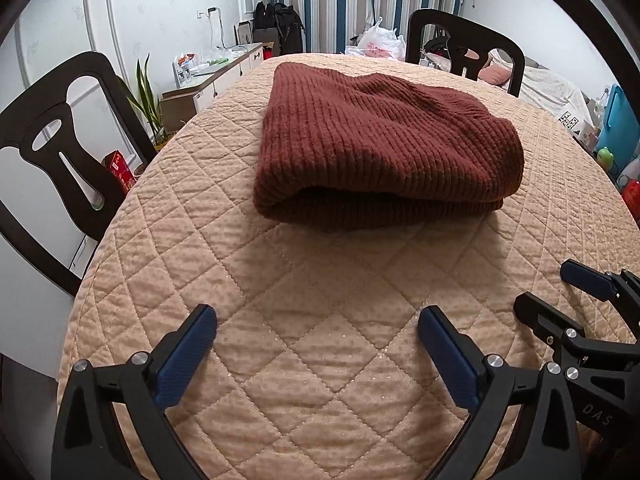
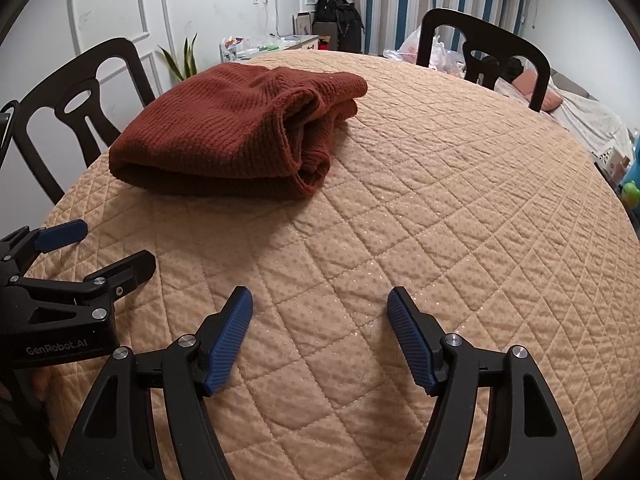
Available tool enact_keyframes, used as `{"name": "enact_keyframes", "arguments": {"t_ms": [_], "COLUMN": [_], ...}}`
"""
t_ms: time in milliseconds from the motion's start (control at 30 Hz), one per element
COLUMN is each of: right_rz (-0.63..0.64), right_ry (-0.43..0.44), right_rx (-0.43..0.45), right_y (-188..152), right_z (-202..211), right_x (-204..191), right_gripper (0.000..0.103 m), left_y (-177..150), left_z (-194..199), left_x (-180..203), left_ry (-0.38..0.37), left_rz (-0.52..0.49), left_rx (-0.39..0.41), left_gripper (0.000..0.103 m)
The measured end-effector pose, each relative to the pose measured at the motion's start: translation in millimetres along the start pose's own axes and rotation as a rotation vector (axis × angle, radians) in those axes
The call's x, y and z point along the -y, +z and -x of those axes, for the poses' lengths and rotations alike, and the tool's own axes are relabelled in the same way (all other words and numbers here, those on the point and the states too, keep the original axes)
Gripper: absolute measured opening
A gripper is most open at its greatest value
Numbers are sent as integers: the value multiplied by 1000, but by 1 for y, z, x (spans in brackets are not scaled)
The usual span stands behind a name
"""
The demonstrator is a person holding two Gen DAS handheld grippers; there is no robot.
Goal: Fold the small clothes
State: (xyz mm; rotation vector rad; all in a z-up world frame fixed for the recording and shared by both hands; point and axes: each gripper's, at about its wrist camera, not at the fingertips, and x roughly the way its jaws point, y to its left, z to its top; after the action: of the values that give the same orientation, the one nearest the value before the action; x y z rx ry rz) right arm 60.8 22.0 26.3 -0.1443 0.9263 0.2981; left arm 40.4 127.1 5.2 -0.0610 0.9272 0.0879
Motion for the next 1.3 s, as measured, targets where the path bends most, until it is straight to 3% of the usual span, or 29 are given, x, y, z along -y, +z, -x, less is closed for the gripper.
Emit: {"name": "enact_keyframes", "arguments": {"t_ms": [1300], "right_rz": [-4], "right_ry": [4], "right_rx": [2], "right_y": [0], "right_z": [0], "right_x": [1], "right_gripper": [72], "left_y": [0], "left_z": [0], "left_x": [0], "left_ry": [0], "left_rz": [0], "left_rx": [0], "left_gripper": [102]}}
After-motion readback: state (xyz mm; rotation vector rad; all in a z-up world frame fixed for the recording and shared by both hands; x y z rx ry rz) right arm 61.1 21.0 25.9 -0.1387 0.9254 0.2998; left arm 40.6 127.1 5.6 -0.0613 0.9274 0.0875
